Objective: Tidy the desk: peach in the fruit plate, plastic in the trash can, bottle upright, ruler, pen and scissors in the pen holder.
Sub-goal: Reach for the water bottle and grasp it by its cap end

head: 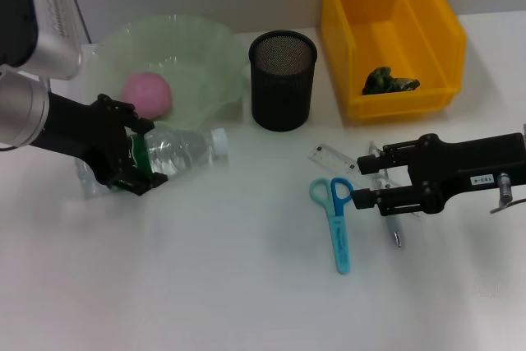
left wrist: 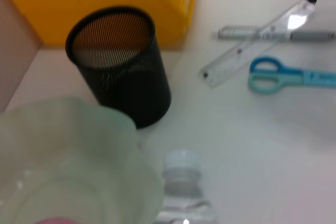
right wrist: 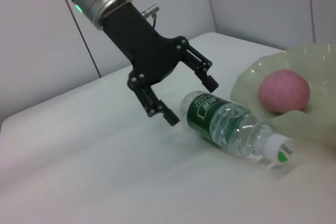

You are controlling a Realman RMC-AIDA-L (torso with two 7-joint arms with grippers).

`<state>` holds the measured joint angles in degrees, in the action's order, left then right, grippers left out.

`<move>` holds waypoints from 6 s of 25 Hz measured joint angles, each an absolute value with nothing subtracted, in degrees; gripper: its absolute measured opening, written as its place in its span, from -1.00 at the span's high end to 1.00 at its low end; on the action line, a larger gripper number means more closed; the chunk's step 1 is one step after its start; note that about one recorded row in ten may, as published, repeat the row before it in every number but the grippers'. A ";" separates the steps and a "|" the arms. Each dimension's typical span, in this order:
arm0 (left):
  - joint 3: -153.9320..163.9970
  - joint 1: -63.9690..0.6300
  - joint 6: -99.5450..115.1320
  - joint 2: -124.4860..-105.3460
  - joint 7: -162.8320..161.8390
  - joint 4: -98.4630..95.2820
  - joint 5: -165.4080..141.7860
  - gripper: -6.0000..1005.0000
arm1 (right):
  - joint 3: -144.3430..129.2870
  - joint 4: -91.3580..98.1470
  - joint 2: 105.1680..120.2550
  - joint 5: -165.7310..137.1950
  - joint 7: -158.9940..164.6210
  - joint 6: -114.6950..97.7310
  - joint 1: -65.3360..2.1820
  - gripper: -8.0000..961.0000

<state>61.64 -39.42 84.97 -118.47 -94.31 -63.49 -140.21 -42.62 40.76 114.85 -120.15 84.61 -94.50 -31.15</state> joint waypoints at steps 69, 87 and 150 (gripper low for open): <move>72.89 -42.64 83.95 -118.76 -105.68 -63.81 -148.39 -0.65 | -43.01 41.04 115.10 -120.50 84.81 -94.11 -30.67 -0.32; 75.52 -41.86 84.39 -118.64 -105.84 -66.41 -141.15 -0.64 | -43.08 41.01 115.05 -120.49 84.81 -94.24 -30.29 -0.32; 95.57 -41.47 54.11 -119.09 -111.50 -57.64 -137.60 -0.58 | -42.62 41.31 114.69 -120.59 85.30 -93.88 -29.95 -0.32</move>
